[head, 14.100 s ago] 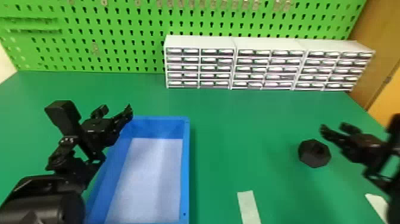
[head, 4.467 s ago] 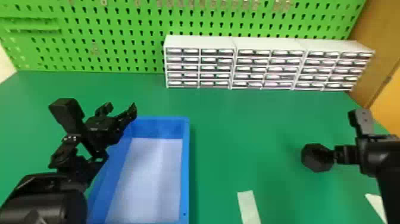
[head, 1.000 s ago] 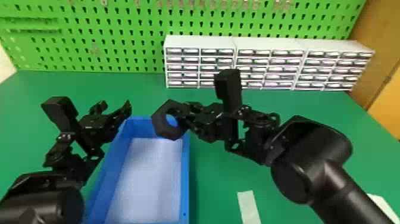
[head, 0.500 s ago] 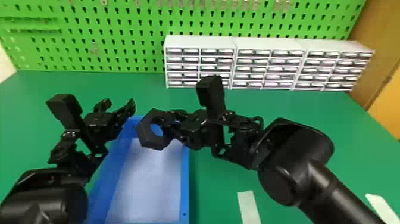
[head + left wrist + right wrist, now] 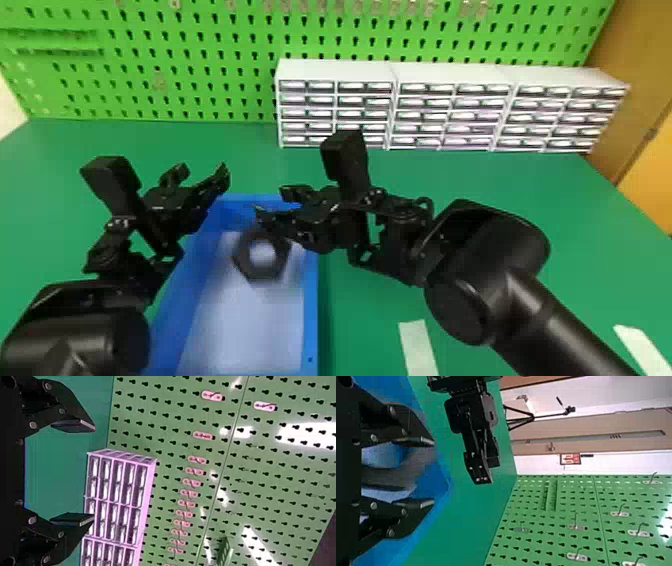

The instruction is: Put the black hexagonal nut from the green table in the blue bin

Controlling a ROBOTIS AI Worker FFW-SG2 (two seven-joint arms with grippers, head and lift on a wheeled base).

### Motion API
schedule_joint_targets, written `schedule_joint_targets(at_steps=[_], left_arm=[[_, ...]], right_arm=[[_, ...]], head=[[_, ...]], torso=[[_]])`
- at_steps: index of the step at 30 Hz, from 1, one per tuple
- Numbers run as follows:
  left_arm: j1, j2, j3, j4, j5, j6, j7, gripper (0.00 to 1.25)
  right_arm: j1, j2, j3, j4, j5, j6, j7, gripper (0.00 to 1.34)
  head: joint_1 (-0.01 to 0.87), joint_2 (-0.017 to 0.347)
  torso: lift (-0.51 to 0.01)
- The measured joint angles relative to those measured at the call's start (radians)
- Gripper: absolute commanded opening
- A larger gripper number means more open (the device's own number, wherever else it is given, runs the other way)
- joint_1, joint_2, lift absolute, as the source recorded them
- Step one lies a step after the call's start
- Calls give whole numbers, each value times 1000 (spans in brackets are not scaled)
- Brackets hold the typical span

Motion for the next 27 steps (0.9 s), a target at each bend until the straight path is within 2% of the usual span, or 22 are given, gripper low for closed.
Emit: schedule_joint_targets(at_steps=[14,27], left_arm=[[-1,0,0,0,1,-6,0,792],[6,0,10,0,2,-13,-1,792]], right_arm=[[-4,-4,-19,2,-3,2,0,801],[68,25,-117,-4,71,10,7,801]], head=[[691,9],[691,9]], torso=[[-97],[-97]])
